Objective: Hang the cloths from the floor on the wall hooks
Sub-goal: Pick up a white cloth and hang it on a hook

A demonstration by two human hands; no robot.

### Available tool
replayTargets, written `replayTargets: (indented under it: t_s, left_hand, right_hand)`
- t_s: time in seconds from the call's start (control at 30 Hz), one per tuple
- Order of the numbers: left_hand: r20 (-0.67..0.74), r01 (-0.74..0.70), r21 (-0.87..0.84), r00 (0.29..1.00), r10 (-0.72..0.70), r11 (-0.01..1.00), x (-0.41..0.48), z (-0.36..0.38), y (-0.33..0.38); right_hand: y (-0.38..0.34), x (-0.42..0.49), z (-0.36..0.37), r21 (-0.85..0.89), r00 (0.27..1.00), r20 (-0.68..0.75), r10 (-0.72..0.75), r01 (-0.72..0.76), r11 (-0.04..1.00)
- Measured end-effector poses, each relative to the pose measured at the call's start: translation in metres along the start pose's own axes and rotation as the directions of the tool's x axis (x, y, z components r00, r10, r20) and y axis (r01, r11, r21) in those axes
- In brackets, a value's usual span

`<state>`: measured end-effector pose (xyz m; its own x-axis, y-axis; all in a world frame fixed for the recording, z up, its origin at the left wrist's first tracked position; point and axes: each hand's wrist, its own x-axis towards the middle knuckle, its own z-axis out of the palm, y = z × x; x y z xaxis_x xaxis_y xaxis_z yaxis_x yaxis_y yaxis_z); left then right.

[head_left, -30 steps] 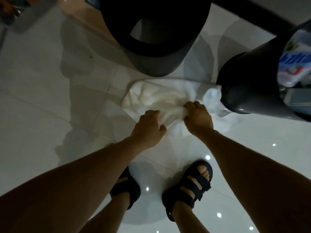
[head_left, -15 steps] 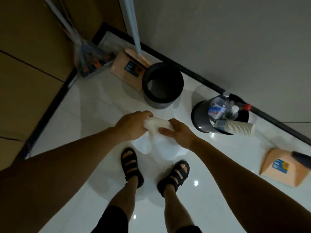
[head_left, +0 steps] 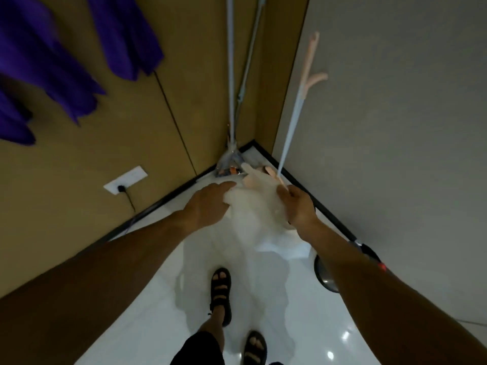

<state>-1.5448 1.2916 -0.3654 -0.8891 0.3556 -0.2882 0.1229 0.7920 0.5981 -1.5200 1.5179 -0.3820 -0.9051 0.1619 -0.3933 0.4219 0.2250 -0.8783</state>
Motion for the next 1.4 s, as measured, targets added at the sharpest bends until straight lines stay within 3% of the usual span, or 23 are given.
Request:
replayTargets:
  t_s: [0.1,0.2,0.3,0.37,0.43,0.5,0.57,0.67,0.7,0.77,0.83,0.9,0.97,1.03,1.1,1.13,1.23,1.3,1.37,1.4]
  left_hand:
    - [0.010,0.122,-0.282,0.992,-0.124,0.952,-0.042,-0.037,0.015]
    - [-0.193,0.101,-0.509,0.954,-0.228,0.855,-0.085,-0.072,0.036]
    - [-0.348,-0.014,-0.348,0.930,-0.116,0.938,-0.122,-0.110,0.060]
    - [-0.436,-0.023,-0.256,0.895,-0.094,0.966,-0.148,-0.137,0.071]
    - [-0.524,-0.046,-0.272,0.845,-0.108,0.961,-0.178,-0.164,0.072]
    - [-0.572,-0.059,-0.282,0.811,-0.119,0.958,-0.211,-0.189,0.063]
    - [-0.509,0.068,-0.121,0.852,-0.121,0.990,-0.245,-0.212,0.043]
    - [-0.181,0.247,0.076,0.956,-0.230,0.966,-0.292,-0.229,0.016]
    - [-0.134,0.247,0.063,0.962,-0.237,0.967,-0.306,-0.230,0.012]
    - [-0.163,0.107,-0.002,0.981,-0.106,0.994,-0.330,-0.232,0.011]
    - [-0.233,-0.010,-0.024,0.972,0.004,1.000,-0.351,-0.233,0.004]
    - [-0.346,-0.043,-0.063,0.938,0.018,0.997,-0.372,-0.238,-0.010]
    - [-0.463,-0.073,-0.187,0.886,-0.022,0.980,-0.395,-0.248,-0.025]
    - [-0.564,-0.114,-0.308,0.821,-0.085,0.944,-0.419,-0.261,-0.036]
    - [-0.592,-0.126,-0.394,0.793,-0.147,0.910,-0.441,-0.276,-0.045]
    - [-0.595,-0.104,-0.415,0.783,-0.183,0.904,-0.448,-0.282,-0.050]
    - [-0.632,-0.053,-0.436,0.729,-0.264,0.898,-0.476,-0.295,-0.070]
    - [-0.538,-0.050,-0.489,0.803,-0.256,0.871,-0.490,-0.298,-0.078]
    - [-0.326,0.046,-0.496,0.916,-0.235,0.867,-0.500,-0.297,-0.075]
    - [-0.237,0.118,-0.452,0.940,-0.246,0.884,-0.500,-0.296,-0.073]
  right_hand:
    - [-0.048,-0.030,0.004,0.019,0.991,0.094,-0.091,0.090,0.996]
    - [-0.096,-0.062,0.018,0.028,0.957,0.257,-0.132,0.129,0.991]
    - [-0.137,-0.102,0.048,0.001,0.862,0.467,-0.195,0.220,0.975]
    - [-0.158,-0.128,0.066,-0.035,0.814,0.529,-0.241,0.304,0.952]
    - [-0.177,-0.149,0.078,-0.001,0.795,0.518,-0.317,0.371,0.929]
    - [-0.194,-0.165,0.084,0.090,0.821,0.446,-0.356,0.354,0.931]
    - [-0.212,-0.182,0.093,0.169,0.849,0.392,-0.354,0.312,0.935]
    - [-0.237,-0.216,0.121,0.030,0.779,0.491,-0.389,0.432,0.901]
    - [-0.246,-0.230,0.135,0.010,0.734,0.547,-0.402,0.474,0.880]
    - [-0.262,-0.261,0.166,-0.027,0.662,0.613,-0.432,0.564,0.825]
    - [-0.275,-0.288,0.196,-0.090,0.607,0.629,-0.486,0.678,0.729]
    - [-0.283,-0.307,0.217,-0.113,0.554,0.631,-0.544,0.758,0.642]
    - [-0.287,-0.314,0.226,-0.207,0.535,0.664,-0.523,0.803,0.558]
    - [-0.281,-0.313,0.228,-0.388,0.592,0.708,-0.385,0.782,0.488]
    - [-0.274,-0.310,0.230,-0.473,0.676,0.663,-0.321,0.711,0.520]
    - [-0.275,-0.308,0.230,-0.483,0.707,0.607,-0.363,0.691,0.539]
    - [-0.295,-0.315,0.241,-0.475,0.673,0.426,-0.604,0.735,0.484]
    - [-0.315,-0.328,0.251,-0.441,0.587,0.301,-0.751,0.784,0.436]
    - [-0.333,-0.343,0.266,-0.364,0.527,0.210,-0.823,0.824,0.435]
    - [-0.341,-0.352,0.274,-0.334,0.520,0.190,-0.833,0.832,0.443]
